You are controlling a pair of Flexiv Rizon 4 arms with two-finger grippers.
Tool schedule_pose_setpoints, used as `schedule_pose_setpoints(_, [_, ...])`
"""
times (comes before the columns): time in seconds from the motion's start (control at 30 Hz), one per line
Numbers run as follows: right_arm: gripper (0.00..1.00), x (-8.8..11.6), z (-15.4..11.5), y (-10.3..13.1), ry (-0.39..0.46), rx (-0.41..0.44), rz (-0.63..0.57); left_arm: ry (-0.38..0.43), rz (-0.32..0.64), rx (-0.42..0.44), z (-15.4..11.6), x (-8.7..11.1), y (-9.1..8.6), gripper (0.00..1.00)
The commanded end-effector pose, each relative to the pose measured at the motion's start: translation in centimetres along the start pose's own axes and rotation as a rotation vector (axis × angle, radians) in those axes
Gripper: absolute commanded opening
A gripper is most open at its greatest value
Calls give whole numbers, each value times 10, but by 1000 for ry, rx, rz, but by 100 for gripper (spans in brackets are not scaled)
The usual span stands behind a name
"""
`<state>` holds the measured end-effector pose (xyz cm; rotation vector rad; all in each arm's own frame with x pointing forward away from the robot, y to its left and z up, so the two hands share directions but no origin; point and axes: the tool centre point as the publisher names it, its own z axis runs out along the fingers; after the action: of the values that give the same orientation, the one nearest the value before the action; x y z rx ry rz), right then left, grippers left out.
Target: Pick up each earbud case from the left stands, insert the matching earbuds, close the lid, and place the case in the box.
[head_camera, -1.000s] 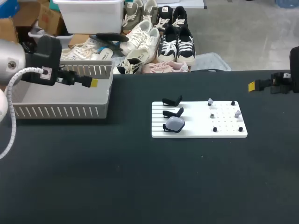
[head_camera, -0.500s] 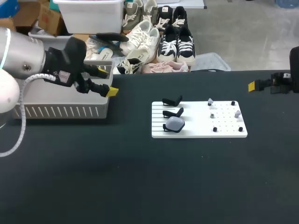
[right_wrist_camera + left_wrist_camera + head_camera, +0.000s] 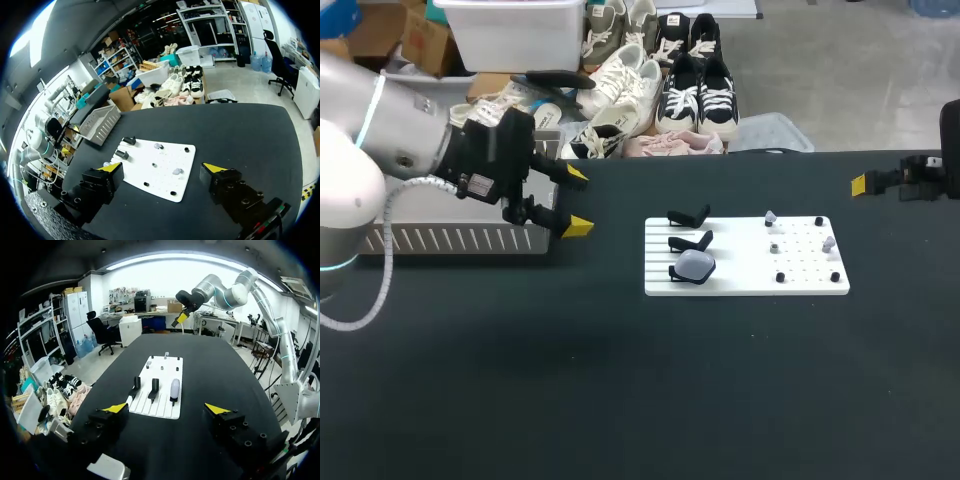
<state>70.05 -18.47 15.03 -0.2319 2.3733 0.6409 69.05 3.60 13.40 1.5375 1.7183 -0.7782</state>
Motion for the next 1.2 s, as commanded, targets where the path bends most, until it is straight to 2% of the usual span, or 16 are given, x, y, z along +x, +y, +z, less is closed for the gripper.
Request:
schedule_pose_setpoints(0.03, [100,0,0,-1,0,-6,-1,-14,46,-9,20,4,0,100])
schedule_pose_setpoints(0.37, [100,0,0,-1,0,-6,-1,-4,62,44,56,11,-3,100])
schedule_pose_setpoints(0.57, [100,0,0,-1,0,-6,-1,-10,54,42,78,12,-6,100])
schedule_pose_setpoints(0.93, [100,0,0,-1,0,-6,-1,-13,56,86,101,18,-14,100])
schedule_pose_setpoints(1.0, [100,0,0,-1,0,-6,-1,-14,56,91,105,20,-15,93])
schedule_pose_setpoints(1.03, [100,0,0,-1,0,-6,-1,-15,55,94,106,20,-15,82])
schedule_pose_setpoints(1.07, [100,0,0,-1,0,-6,-1,-17,53,96,108,21,-15,76])
schedule_pose_setpoints(1.1, [100,0,0,-1,0,-6,-1,-18,52,97,108,21,-16,75])
schedule_pose_setpoints(1.13, [100,0,0,-1,0,-6,-1,-20,51,97,109,21,-16,76])
schedule_pose_setpoints(1.2, [100,0,0,-1,0,-6,-1,-24,48,103,112,21,-17,88])
